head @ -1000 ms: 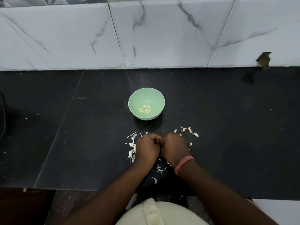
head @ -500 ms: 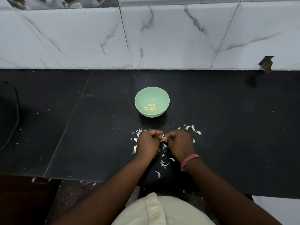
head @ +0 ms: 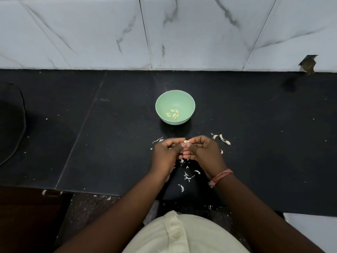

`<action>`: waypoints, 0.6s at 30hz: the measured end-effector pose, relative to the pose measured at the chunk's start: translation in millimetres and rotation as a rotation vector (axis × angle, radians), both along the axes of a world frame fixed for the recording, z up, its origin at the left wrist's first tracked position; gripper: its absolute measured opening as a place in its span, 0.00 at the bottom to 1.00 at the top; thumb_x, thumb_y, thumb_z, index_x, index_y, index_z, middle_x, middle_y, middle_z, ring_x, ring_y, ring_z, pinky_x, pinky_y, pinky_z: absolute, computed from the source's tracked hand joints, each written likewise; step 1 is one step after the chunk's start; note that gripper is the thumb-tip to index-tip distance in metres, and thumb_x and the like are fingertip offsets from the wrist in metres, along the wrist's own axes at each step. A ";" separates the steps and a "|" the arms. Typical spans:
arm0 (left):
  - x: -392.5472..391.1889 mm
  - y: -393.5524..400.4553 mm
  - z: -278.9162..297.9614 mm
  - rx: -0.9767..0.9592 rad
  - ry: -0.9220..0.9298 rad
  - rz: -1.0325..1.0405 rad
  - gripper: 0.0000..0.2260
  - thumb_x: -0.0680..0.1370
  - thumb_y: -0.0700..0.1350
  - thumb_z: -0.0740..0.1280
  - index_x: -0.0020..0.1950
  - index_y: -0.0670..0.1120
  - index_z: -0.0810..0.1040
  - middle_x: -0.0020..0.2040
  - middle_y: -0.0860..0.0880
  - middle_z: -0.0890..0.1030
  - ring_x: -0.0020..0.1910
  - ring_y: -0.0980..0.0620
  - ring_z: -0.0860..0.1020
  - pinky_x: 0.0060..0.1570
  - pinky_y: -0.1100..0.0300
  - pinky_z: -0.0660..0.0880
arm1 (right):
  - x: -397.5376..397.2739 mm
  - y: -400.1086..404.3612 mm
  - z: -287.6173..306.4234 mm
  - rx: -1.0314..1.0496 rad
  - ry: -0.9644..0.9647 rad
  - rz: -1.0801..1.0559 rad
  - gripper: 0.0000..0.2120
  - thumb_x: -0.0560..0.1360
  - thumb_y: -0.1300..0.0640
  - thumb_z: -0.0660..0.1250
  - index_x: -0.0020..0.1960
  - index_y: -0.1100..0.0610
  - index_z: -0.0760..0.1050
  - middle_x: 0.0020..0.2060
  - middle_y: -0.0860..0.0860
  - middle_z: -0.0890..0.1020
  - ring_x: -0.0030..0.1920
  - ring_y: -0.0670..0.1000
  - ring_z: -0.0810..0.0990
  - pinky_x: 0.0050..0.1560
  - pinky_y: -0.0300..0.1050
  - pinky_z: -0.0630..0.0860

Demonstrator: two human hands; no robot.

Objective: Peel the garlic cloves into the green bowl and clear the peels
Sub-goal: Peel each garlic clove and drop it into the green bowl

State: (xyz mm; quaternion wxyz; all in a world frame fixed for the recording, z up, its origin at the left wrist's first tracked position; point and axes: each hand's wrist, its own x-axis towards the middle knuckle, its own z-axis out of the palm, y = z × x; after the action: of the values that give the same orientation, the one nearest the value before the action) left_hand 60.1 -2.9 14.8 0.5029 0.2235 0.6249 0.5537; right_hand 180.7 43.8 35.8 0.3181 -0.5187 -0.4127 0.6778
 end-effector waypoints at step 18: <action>3.3 -5.0 10.2 0.098 -0.072 0.067 0.06 0.77 0.35 0.71 0.53 0.38 0.84 0.42 0.39 0.84 0.41 0.49 0.82 0.42 0.62 0.81 | 2.5 -2.3 -7.9 0.408 -0.308 0.025 0.04 0.76 0.62 0.72 0.48 0.54 0.83 0.37 0.51 0.85 0.37 0.51 0.84 0.43 0.55 0.84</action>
State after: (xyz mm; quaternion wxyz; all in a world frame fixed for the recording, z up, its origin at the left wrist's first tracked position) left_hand 63.4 -7.9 25.0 0.4946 0.2067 0.5857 0.6080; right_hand 183.2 41.5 27.9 0.3412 -0.5359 -0.5908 0.4973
